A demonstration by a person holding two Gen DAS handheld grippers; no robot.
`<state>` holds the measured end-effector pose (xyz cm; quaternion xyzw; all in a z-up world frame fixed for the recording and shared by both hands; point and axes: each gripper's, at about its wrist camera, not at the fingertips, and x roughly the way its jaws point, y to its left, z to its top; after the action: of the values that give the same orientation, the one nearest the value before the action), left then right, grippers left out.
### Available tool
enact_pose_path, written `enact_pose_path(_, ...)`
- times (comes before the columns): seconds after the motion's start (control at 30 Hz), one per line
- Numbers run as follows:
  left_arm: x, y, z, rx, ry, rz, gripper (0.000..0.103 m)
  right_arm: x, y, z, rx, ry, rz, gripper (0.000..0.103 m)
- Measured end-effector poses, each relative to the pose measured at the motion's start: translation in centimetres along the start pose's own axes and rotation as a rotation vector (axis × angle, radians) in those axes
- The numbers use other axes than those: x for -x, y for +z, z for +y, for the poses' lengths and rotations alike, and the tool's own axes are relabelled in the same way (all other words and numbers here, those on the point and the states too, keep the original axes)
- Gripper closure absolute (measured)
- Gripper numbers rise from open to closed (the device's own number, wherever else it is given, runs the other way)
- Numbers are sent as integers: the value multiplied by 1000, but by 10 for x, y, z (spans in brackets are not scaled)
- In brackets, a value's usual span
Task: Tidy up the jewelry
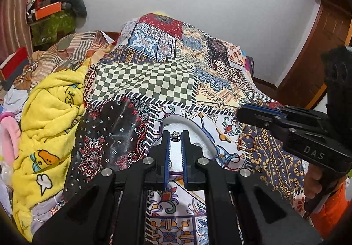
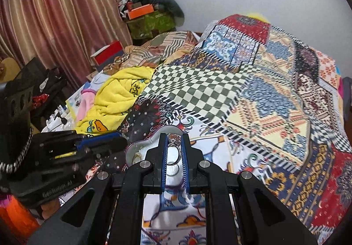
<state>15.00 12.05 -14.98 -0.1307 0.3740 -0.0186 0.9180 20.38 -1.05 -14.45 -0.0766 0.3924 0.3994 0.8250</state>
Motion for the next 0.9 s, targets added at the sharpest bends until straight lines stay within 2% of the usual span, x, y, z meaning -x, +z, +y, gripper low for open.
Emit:
enact_pose_path(0.27,-22,-4,2,-16,-31,36,95,-31,7,4,19,17,62,92)
enact_pose_path(0.43,-32,-6,3,-21,-26,53,95,-44,5,5,33,16,95,92)
enact_pose_path(0.9,-41,-9,11,-12,-1,73,95,-52,5,10,66,9,124,92)
